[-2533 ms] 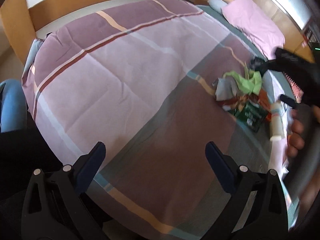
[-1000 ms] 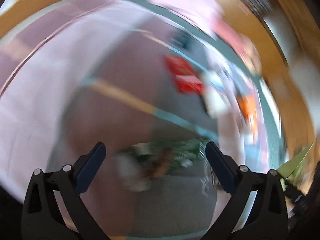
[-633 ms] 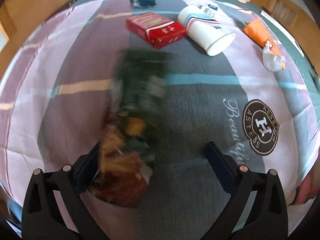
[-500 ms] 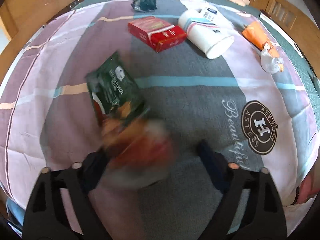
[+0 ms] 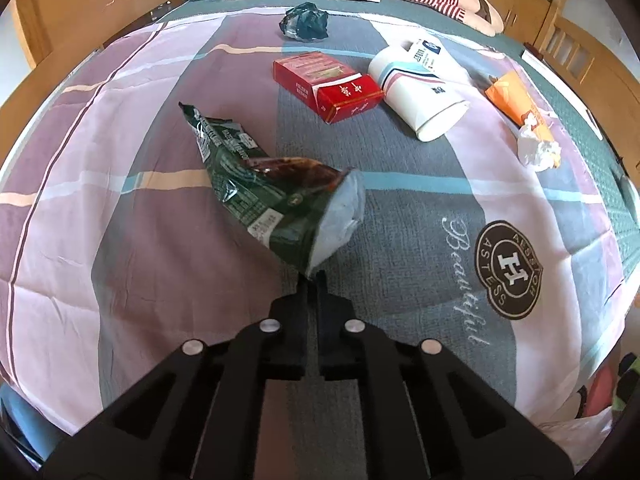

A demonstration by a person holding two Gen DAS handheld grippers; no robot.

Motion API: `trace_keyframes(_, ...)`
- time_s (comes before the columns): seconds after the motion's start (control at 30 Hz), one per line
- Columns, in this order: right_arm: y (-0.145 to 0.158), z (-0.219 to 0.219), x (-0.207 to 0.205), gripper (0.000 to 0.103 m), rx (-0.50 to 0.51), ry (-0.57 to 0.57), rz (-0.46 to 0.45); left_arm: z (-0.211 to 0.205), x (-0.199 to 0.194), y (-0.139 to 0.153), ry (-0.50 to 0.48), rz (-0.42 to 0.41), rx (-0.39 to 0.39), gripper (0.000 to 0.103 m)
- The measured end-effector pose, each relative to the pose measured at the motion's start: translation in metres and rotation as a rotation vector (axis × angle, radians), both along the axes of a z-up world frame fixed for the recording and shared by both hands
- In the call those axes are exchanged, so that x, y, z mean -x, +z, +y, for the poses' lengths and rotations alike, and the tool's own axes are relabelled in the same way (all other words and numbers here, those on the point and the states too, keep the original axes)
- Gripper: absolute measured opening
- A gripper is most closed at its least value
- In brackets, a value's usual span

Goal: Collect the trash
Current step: 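Lift the green snack bag with left tool while right tool holds green origami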

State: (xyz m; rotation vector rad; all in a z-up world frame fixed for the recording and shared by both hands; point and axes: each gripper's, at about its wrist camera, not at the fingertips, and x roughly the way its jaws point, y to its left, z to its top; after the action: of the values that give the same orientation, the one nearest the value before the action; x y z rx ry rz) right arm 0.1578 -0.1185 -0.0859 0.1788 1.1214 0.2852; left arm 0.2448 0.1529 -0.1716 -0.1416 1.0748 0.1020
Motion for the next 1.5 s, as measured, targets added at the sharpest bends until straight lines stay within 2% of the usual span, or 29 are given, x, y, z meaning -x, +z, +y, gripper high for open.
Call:
trace_keyframes(0.3, -0.006, 0.007, 0.001, 0.028, -0.011, 0.014, 0.014, -0.004, 0.004, 0.008, -0.007, -0.033, 0.010, 0.002)
trace_keyframes(1.5, -0.014, 0.014, 0.000, 0.027, -0.015, 0.021, 0.025, -0.008, 0.006, 0.014, -0.028, -0.056, 0.047, 0.001)
